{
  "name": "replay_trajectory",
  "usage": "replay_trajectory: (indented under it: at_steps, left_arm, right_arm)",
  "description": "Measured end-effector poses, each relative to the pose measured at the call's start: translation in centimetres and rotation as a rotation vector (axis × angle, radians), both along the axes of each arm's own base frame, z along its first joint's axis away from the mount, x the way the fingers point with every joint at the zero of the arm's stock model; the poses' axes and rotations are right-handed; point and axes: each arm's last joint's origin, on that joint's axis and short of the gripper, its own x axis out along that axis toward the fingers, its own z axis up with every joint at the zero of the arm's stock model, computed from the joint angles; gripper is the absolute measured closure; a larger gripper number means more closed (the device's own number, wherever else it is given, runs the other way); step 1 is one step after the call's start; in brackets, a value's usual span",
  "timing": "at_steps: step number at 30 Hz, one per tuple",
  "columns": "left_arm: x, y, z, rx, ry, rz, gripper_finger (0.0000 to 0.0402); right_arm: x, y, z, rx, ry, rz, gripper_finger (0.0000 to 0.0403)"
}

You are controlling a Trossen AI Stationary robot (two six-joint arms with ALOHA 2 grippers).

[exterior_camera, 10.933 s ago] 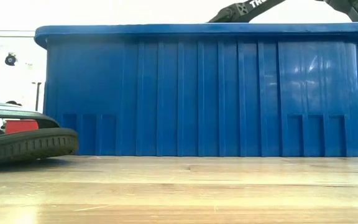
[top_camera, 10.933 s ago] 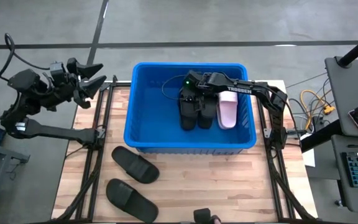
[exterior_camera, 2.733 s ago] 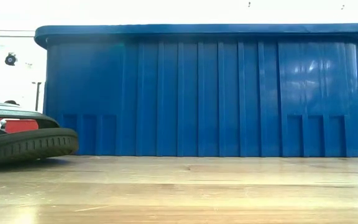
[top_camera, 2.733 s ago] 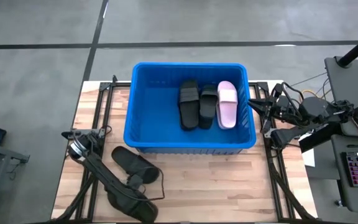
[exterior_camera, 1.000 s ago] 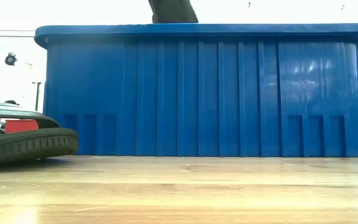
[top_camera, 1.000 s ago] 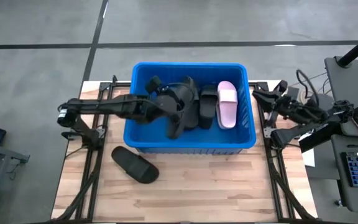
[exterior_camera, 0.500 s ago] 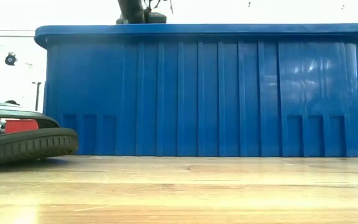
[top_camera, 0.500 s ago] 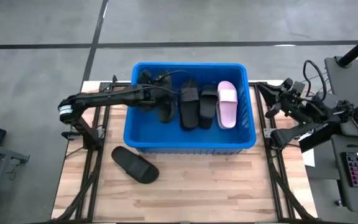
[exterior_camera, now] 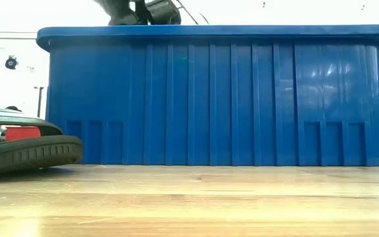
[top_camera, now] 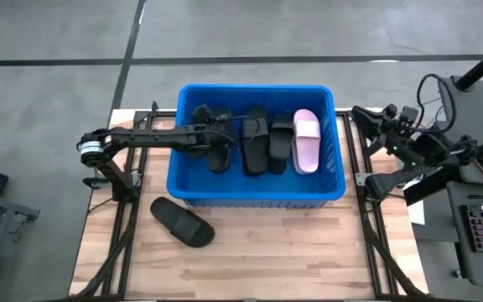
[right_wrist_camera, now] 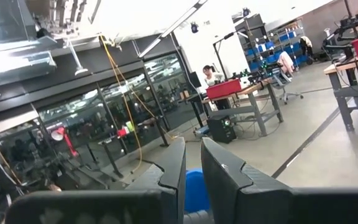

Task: Pick and place slides into bin
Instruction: Put the black slide into the blue bin

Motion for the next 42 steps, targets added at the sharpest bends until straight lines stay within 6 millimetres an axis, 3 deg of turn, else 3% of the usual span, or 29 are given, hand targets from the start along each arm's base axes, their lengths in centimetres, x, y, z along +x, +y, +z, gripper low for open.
replay_trajectory:
  at_steps: [7,12,22,32,42]
  left_arm:
    - [-0.1,1.0,-1.0,-0.038,-0.003,-0.053,0.0401]
    - [-0.8,2.5,-1.8,-0.149,-0.026,-0.079,0.0401]
    - [-1.1,5.5,-2.9,-0.186,-0.073,-0.037,0.0401]
    - [0.7,6.4,-6.6,-0.219,0.027,-0.040,0.0401]
    - [1.3,6.7,-6.8,-0.197,-0.027,-0.048,0.0397]
  right_arm:
    - [0.0,0.0,0.1,0.003,-0.012,-0.001,0.0359]
    - [0.0,0.0,0.1,0.001,-0.010,-0.001,0.0359]
    - [0.0,0.0,0.1,-0.013,0.005,-0.016,0.0359]
    - [-0.1,-0.1,0.1,-0.006,-0.002,-0.023,0.0359]
    - [-0.2,-0.1,0.3,0.005,-0.024,-0.022,0.0359]
